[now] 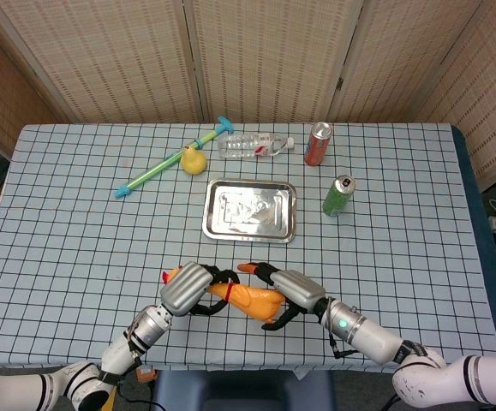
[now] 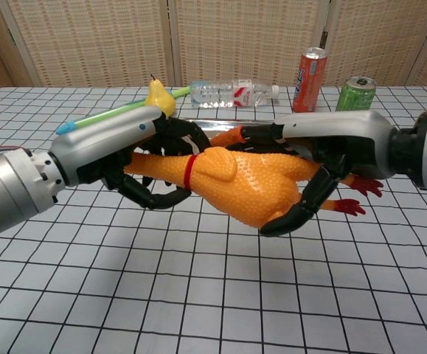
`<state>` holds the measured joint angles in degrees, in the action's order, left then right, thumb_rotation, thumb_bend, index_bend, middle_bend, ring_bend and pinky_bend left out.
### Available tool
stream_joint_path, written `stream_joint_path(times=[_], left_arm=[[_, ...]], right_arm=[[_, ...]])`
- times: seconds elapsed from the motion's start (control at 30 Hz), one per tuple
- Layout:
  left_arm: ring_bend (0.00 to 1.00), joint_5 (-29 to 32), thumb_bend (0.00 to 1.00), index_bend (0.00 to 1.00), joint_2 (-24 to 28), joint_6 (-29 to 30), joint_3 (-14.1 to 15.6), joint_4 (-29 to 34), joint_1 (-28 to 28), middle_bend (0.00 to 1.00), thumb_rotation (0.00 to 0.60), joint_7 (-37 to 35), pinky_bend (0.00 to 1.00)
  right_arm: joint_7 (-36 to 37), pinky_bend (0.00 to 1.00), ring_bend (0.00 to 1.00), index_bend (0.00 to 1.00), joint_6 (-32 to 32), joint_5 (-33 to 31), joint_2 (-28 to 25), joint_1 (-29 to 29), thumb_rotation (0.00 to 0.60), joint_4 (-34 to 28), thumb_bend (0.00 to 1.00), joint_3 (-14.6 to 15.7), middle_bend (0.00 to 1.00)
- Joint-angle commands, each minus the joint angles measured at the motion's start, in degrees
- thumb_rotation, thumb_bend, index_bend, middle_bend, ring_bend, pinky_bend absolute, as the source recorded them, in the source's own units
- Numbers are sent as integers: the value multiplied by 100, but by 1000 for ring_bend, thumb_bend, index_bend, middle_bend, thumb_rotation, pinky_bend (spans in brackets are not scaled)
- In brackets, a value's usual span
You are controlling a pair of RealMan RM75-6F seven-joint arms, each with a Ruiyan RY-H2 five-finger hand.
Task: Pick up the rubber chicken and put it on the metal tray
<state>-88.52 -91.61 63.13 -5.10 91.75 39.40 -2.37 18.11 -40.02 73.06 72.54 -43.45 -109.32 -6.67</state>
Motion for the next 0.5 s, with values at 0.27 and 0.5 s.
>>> stream_joint_path(times=[0.27,0.5], left_arm=[[534,-5,731,849,69,60,-16,41,-11,705,600,-9,637],[534,50,730,848,109,71,-48,17,-17,704,600,-52,637]], right_arm=[[-343,1000,870,988,-582,-87,248,198,600,-54,315,-55,762],[-628,1000,973,1000,-660,-103,190,222,600,-158,440,-16,794]])
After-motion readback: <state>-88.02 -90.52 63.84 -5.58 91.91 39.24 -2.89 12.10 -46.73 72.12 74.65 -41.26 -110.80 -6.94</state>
